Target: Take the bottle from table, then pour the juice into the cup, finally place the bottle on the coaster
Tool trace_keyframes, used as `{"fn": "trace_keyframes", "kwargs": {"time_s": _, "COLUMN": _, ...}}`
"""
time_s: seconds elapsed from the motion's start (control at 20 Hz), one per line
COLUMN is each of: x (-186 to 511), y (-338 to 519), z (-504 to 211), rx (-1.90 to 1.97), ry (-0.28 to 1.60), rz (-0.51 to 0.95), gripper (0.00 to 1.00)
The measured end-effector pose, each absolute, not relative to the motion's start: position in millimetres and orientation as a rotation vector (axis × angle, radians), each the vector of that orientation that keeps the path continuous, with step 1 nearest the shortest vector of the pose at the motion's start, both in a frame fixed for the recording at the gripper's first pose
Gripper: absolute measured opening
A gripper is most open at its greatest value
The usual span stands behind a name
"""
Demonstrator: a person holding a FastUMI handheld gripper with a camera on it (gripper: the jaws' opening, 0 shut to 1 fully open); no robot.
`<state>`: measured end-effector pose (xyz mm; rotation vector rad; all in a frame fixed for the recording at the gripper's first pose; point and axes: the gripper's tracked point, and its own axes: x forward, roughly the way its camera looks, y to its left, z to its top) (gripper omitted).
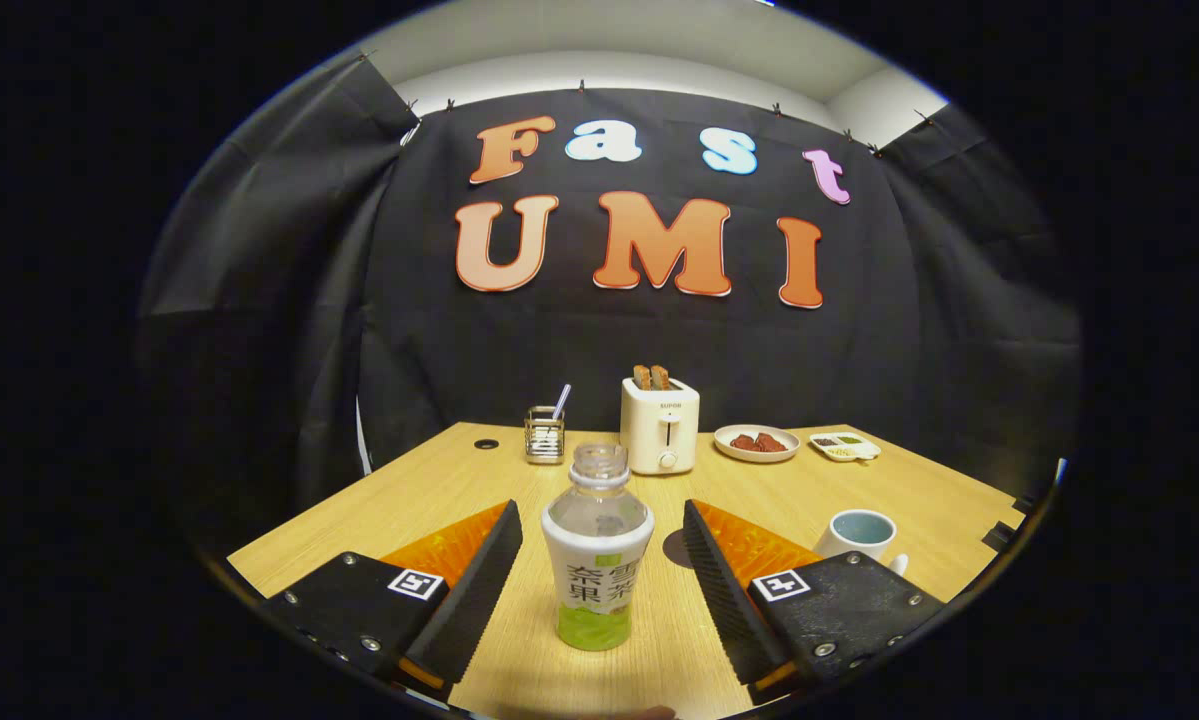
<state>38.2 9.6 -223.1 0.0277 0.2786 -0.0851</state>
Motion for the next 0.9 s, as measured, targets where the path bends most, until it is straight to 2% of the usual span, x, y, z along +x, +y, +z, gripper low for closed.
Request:
{"fn": "trace_keyframes", "kwargs": {"time_s": 0.35, "x": 45.5, "y": 12.1, "z": -292.1, "rx": -0.063, "ry": 0.455, "rz": -0.09, "gripper": 0.95}}
{"fn": "trace_keyframes", "kwargs": {"time_s": 0.6, "x": 49.1, "y": 18.7, "z": -305.1, "rx": -0.035, "ry": 0.466, "rz": -0.062, "gripper": 0.89}}
{"fn": "trace_keyframes", "kwargs": {"time_s": 0.7, "x": 53.0, "y": 23.2, "z": -305.2, "rx": -0.024, "ry": 0.449, "rz": -0.045, "gripper": 0.82}}
{"fn": "trace_keyframes", "kwargs": {"time_s": 0.75, "x": 52.6, "y": 26.5, "z": -303.0, "rx": -0.015, "ry": 0.449, "rz": -0.031, "gripper": 0.69}}
{"fn": "trace_keyframes", "kwargs": {"time_s": 0.9, "x": 53.6, "y": 26.4, "z": -305.0, "rx": 0.033, "ry": 0.461, "rz": 0.001, "gripper": 0.6}}
